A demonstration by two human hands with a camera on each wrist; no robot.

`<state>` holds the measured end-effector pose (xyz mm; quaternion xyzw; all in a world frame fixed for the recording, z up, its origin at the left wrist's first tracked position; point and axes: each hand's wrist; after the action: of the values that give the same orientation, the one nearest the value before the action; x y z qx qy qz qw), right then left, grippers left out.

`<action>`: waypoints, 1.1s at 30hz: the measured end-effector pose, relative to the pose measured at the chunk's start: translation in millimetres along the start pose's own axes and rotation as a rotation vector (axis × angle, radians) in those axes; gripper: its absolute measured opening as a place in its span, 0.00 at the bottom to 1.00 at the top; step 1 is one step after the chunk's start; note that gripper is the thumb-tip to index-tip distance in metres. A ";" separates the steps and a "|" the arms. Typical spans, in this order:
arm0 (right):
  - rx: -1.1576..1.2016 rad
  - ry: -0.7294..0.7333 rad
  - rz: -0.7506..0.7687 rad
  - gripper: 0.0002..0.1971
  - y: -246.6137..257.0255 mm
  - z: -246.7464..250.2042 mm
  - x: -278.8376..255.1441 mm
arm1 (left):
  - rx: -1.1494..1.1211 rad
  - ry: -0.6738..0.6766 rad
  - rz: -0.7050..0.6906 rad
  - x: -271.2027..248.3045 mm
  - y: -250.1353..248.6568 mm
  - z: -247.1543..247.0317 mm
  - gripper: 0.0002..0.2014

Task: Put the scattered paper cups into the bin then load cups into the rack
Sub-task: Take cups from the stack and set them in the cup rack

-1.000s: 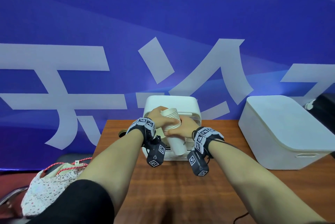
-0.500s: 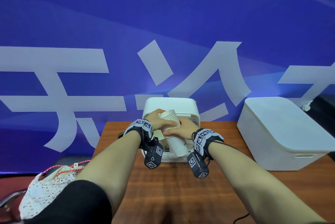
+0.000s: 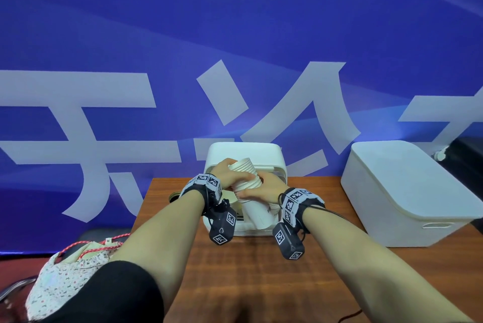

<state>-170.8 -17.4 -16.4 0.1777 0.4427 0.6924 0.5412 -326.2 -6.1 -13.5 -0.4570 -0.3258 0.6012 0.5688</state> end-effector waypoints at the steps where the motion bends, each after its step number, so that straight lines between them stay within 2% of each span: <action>1: 0.039 0.002 0.006 0.18 -0.3 0.1 -0.9 | 0.003 -0.005 0.001 0.4 0.3 0.2 0.17; 4: 0.086 -0.001 0.011 0.21 -2.5 0.8 -1.2 | 0.009 -0.016 -0.002 2.0 -0.1 0.3 0.16; 7: 0.051 -0.015 -0.018 0.23 -3.2 1.9 0.8 | -0.016 -0.035 0.020 0.9 -2.3 0.4 0.28; 9: -0.082 -0.050 -0.069 0.23 -6.2 2.1 3.5 | -0.037 -0.068 0.039 2.0 -2.3 1.4 0.36; 12: -0.237 -0.105 -0.157 0.30 -19.4 2.9 9.0 | -0.091 -0.137 0.029 0.5 -5.7 8.8 0.33; 16: -0.164 -0.142 -0.196 0.35 -26.9 4.7 8.8 | -0.150 -0.181 0.018 7.4 -3.4 20.1 0.48; 20: -0.170 -0.135 -0.181 0.38 -20.8 3.0 10.7 | -0.202 -0.146 -0.006 -1.7 -12.4 20.4 0.44; 23: -0.112 -0.133 -0.152 0.34 -16.8 2.2 13.4 | -0.186 -0.106 -0.004 -1.2 -10.6 18.8 0.37; 26: -0.108 -0.111 -0.136 0.30 -13.6 2.9 13.7 | -0.149 -0.103 -0.009 1.2 -8.7 19.4 0.42; 28: -0.149 -0.106 -0.128 0.35 -14.0 5.7 13.3 | -0.155 -0.141 -0.014 2.6 -8.4 22.2 0.44; 30: -0.172 -0.117 -0.123 0.38 -15.0 11.5 9.9 | -0.164 -0.223 -0.043 2.2 -9.3 27.9 0.36; 33: -0.155 -0.157 -0.110 0.31 -24.1 20.8 4.3 | -0.122 -0.296 -0.129 3.1 -3.2 42.3 0.31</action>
<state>-142.9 -4.2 -25.5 0.1645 0.3530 0.6779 0.6235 -363.7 2.8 4.5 -0.3753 -0.4709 0.6031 0.5232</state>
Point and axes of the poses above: each hand's wrist, its own x-axis towards the middle knuckle, its own z-axis out of the back of the hand, y = z × x, and after that the axes turned 5 degrees about -z, right-handed
